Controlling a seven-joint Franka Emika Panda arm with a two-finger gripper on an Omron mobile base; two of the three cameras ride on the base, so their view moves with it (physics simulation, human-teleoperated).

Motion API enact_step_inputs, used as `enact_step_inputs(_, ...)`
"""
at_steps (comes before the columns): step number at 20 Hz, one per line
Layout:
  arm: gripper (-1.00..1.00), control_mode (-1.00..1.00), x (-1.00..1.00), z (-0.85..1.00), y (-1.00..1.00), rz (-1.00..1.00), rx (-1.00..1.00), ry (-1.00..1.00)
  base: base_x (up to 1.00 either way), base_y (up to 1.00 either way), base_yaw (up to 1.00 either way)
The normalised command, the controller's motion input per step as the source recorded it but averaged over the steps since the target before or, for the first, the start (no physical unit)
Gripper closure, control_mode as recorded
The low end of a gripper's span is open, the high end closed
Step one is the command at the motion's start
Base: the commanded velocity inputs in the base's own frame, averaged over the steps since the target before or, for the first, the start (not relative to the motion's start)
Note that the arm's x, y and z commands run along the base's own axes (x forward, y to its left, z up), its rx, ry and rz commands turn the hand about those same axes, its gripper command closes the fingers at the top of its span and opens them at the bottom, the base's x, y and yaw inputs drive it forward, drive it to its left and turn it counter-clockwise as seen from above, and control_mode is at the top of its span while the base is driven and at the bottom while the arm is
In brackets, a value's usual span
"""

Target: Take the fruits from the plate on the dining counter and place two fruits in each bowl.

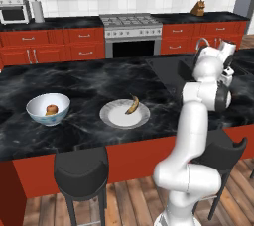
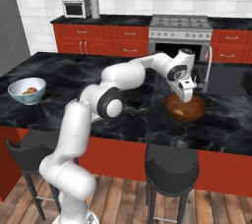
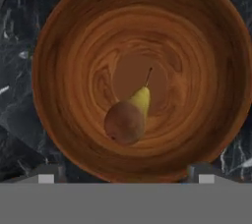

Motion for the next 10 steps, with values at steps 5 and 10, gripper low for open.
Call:
enact_step_inputs(5,-1.0,-1.0,-0.6,0.02,0.94,0.19,-0.03,0.0,0.0,0.0,0.0)
enact_step_inputs(10,-1.0,-1.0,-0.37,-0.01,1.0,0.09,-0.12,-0.01,0.0,0.0,0.0)
